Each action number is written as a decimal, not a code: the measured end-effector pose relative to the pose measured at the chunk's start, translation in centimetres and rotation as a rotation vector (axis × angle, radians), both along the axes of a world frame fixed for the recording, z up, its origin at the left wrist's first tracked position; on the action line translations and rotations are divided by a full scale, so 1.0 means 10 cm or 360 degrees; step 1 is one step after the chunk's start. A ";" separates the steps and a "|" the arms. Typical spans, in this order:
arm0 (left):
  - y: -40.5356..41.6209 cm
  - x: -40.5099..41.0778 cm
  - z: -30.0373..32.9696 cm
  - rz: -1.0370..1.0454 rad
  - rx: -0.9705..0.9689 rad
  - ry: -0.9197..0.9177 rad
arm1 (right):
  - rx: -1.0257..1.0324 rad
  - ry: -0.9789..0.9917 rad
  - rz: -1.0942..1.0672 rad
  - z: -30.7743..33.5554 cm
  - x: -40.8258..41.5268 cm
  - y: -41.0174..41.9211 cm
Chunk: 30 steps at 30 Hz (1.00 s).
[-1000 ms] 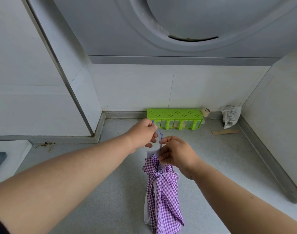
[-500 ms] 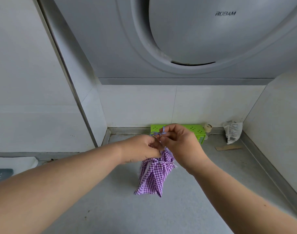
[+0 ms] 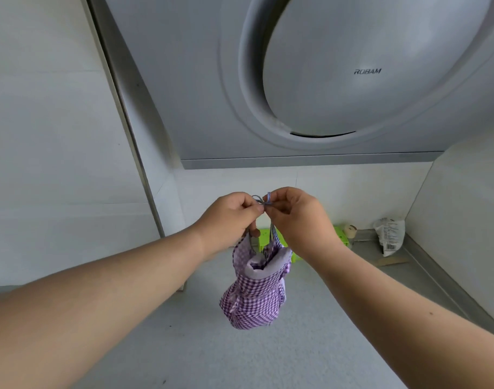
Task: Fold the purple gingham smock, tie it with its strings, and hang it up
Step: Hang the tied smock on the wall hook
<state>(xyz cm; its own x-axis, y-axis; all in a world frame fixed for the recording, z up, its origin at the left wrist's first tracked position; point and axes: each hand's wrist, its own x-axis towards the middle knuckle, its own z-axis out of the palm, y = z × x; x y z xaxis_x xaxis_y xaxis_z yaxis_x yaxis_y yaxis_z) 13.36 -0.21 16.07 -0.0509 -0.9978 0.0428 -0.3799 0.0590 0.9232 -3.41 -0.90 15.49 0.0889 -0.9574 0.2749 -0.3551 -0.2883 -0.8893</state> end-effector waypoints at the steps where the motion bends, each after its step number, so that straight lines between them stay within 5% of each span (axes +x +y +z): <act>1: 0.01 0.02 0.03 0.0005 -0.0014 -0.0029 | -0.0014 0.0039 0.0005 0.02 0.02 0.01; 11: 0.28 0.26 0.39 0.0010 -0.0150 -0.0253 | -0.0103 0.0148 0.0035 0.18 0.25 0.19; 17: 0.44 0.47 0.75 0.0090 -0.0272 -0.0308 | -0.0081 -0.0079 0.0261 0.45 0.45 0.18; 30: 0.94 1.32 2.00 0.0479 -0.0585 -0.0430 | -0.0394 0.0007 0.0914 1.73 1.37 0.16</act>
<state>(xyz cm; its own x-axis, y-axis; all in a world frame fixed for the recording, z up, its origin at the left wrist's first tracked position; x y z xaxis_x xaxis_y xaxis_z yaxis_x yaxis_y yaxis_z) 26.58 9.15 36.11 0.1773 -0.8917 0.4165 -0.6506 0.2113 0.7294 10.28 0.74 32.76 0.5719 -0.6645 0.4810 -0.0858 -0.6316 -0.7706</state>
